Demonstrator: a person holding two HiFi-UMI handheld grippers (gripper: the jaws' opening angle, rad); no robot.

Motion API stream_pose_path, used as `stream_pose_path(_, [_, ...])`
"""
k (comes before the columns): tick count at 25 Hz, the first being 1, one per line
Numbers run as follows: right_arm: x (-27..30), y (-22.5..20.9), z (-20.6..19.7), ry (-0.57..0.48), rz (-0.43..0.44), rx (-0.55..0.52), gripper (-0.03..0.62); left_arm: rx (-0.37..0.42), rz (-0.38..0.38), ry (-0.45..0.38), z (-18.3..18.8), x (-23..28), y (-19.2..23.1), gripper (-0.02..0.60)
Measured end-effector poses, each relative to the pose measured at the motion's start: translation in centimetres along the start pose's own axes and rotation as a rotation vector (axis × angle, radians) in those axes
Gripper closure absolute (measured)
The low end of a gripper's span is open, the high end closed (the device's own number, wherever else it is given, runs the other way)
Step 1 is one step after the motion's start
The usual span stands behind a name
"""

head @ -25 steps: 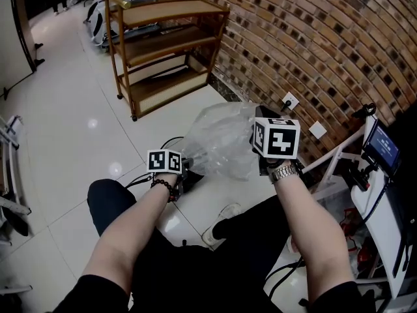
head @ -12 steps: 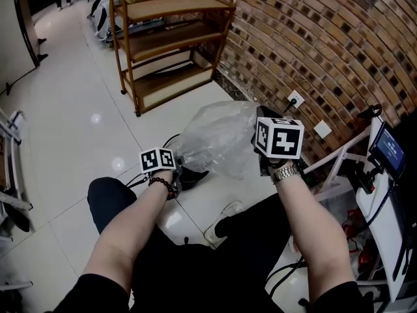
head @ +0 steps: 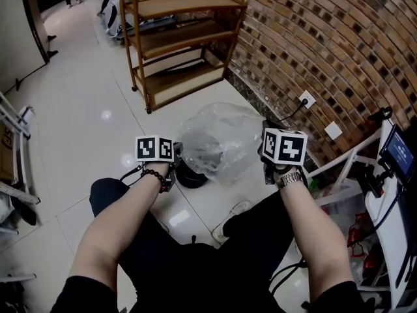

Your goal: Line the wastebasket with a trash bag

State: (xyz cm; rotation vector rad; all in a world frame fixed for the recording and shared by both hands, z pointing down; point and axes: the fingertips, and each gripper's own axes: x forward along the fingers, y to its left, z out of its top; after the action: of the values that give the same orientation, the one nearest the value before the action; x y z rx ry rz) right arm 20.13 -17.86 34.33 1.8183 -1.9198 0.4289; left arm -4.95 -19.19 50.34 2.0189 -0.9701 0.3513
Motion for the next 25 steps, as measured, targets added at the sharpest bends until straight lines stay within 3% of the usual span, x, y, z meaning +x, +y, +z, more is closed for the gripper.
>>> stream_pose_path(8, [2.5, 2.3, -3.2, 0.051, 0.065, 0.03, 0.591, 0.134, 0.074, 0.037, 2.3, -4.3, 1.1, 0.58])
stream_pose_path(15, [4.8, 4.1, -6.1, 0.081, 0.092, 0.045, 0.591, 0.182, 0.122, 0.097, 1.6, -5.1, 2.1, 0.58])
stream_pose_path(25, [6.9, 4.8, -8.0, 0.01, 0.089, -0.064, 0.591, 0.22, 0.143, 0.131, 0.3, -3.8, 2.6, 0.58])
